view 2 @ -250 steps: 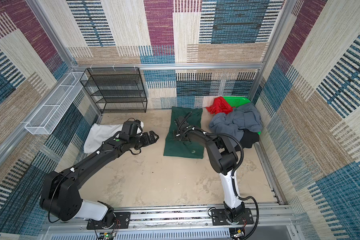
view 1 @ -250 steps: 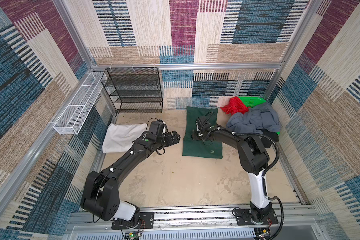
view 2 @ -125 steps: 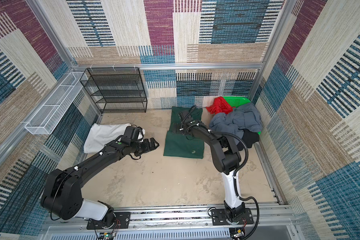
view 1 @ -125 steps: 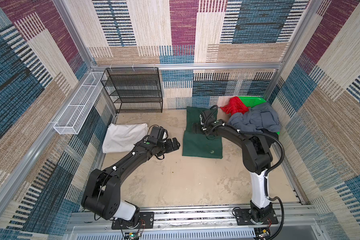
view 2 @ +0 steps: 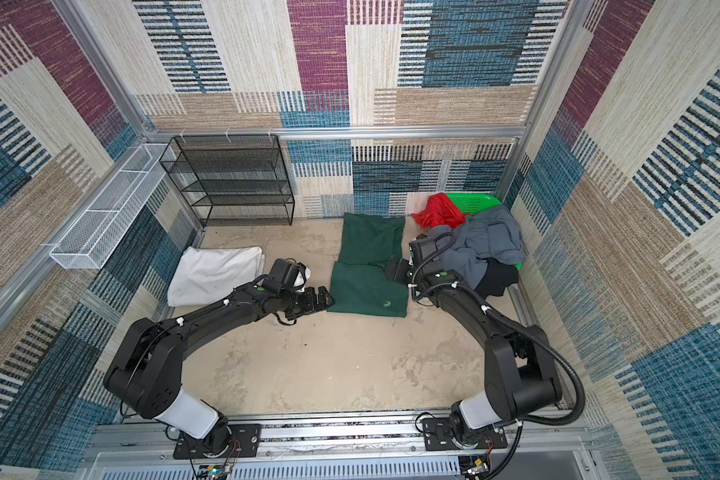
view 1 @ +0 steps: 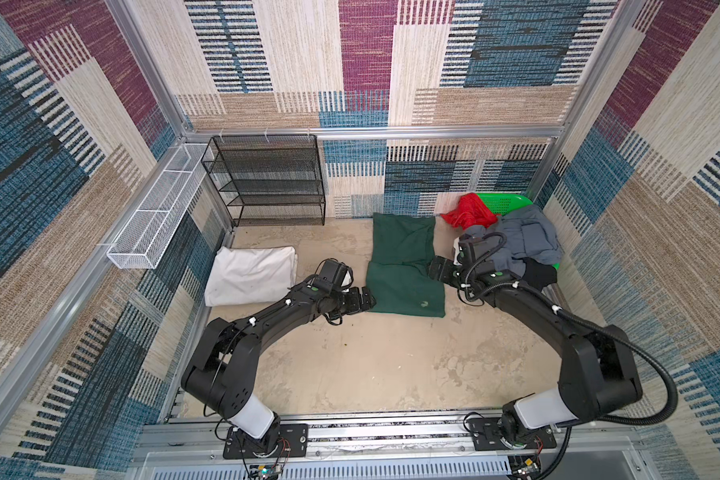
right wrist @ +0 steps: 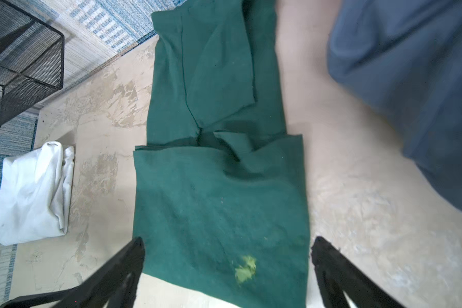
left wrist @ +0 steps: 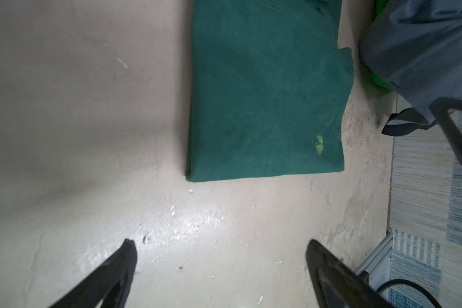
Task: Fold and stack the t-shirts
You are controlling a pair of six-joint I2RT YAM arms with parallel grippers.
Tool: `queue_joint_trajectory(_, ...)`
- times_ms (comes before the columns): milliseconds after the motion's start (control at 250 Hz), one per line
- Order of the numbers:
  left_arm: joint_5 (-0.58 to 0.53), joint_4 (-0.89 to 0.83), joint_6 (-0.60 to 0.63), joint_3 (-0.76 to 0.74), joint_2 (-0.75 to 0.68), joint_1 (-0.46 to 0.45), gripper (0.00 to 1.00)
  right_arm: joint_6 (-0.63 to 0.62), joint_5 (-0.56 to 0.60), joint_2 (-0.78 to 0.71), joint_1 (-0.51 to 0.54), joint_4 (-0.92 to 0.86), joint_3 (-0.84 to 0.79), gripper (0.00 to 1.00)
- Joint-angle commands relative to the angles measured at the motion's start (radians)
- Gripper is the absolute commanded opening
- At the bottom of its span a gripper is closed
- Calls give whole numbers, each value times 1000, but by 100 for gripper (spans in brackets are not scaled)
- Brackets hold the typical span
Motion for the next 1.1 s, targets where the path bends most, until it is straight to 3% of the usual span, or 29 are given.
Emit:
queue_joint_trajectory(0, 7, 35, 4, 22, 33, -1, 99, 73, -55, -84, -29, 55, -105, 99)
queue_joint_trajectory(240, 19, 47, 4, 60, 121, -1, 99, 134, -171, -184, -85, 105, -303, 99)
queue_joint_trajectory(624, 27, 83, -7, 44, 171, -1, 95, 194, -281, -96, -93, 231, -421, 96)
queue_joint_trajectory(680, 23, 85, -9, 48, 180, -1, 92, 196, -314, -65, -95, 241, -418, 93)
queue_joint_trajectory(804, 50, 104, -23, 52, 206, -1, 83, 206, -426, 6, -95, 315, -441, 75)
queue_joint_trajectory(1096, 37, 95, -30, 61, 247, 0, 75, 256, -381, 40, -95, 378, -494, 71)
